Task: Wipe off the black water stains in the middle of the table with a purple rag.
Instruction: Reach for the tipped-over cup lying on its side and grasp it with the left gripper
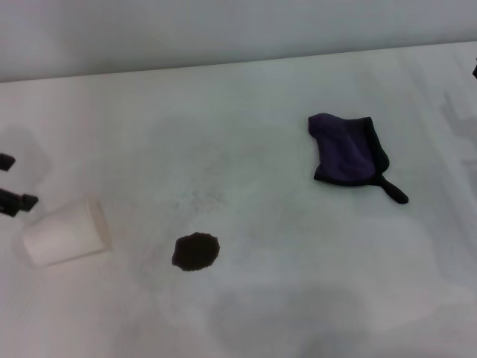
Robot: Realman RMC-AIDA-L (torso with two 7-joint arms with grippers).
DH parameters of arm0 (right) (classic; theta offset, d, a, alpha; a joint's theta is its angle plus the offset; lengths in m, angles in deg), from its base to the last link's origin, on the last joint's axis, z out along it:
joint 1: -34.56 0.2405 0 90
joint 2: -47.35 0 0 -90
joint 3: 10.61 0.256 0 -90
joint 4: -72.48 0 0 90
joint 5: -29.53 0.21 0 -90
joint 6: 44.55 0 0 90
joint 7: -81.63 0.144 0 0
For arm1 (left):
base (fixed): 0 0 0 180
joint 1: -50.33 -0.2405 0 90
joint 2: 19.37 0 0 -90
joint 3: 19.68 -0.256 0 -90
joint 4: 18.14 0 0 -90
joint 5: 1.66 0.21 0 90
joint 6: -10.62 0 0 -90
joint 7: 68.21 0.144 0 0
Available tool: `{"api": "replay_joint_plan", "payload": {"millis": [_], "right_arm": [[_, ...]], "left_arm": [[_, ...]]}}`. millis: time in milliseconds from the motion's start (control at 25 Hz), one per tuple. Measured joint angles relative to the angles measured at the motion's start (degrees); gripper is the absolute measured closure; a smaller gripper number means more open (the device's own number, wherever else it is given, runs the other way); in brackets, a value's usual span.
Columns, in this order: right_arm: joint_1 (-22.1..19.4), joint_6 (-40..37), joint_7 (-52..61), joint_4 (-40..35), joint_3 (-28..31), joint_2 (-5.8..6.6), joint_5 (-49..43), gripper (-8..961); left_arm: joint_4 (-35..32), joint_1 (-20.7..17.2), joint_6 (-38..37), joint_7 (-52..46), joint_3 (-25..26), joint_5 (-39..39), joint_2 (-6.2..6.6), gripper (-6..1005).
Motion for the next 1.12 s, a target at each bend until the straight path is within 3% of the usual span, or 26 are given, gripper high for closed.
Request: {"api": "replay_joint_plan", "payload": {"millis": [80,160,360,760,1120], "right_arm": [[-0.05,-0.12,0.01,0.04,0.19,0.01,0.00,83],[-0.12,-0.25,0.01,0.14,0.29,-0.02,0.00,83],[-0.33,-0.79,0.01,0.84,2.38,-0.01,0.07,83],[-0.44,-0.40,0.15,1.07,3.58,0.10,0.08,83],[0.00,-0.67,-0.02,0.65,4.85,0.41,0.08,83]], "left_arm": [[-0.16,0.43,-0.45,3.62,0.04,3.22,-1.97,122],[-0.11,0.55,-0.82,5.71,0.03,4.34,-3.17,122],[-0.23,0.64,-0.86,8.89,0.03,4.49,-5.10,122],[0.20,0.81,0.15,9.73,-0.68,4.88,-6.66,122],[-2.11,1.59,3.53,7.46,-3.75,5.55,-7.14,121]]}}
